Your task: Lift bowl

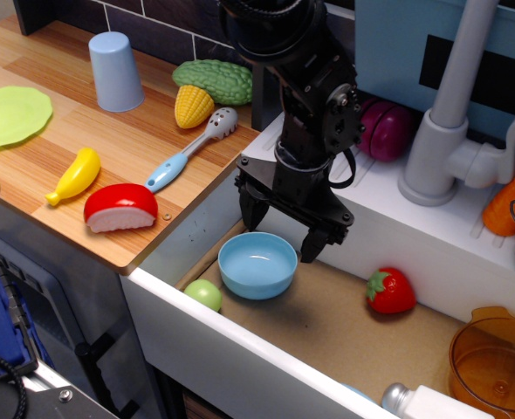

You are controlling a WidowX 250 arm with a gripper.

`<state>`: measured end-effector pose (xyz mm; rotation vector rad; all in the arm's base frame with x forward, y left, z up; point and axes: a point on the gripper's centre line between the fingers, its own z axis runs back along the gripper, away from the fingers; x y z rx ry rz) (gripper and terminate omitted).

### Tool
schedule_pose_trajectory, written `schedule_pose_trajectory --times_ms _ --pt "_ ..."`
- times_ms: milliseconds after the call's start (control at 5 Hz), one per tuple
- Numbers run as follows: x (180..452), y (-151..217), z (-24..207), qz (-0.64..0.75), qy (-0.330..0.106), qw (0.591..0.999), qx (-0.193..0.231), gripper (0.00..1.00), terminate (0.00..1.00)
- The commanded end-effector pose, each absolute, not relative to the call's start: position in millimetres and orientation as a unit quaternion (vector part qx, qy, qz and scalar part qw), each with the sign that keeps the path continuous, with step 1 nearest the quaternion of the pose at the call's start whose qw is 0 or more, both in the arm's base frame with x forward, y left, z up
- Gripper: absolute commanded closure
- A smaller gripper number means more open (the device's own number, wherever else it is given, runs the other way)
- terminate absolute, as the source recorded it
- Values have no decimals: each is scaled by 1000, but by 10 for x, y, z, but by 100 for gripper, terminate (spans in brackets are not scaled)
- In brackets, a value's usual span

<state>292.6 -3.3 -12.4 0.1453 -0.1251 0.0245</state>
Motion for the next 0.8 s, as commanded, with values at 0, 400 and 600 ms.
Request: schedule_pose_trajectory --times_ms 0,400,600 --pt "2926 -33 -124 12 -62 995 73 0 0" --pt "3003 63 -510 10 -72 995 66 0 0" --pt "3010 86 -650 8 -76 996 50 0 0"
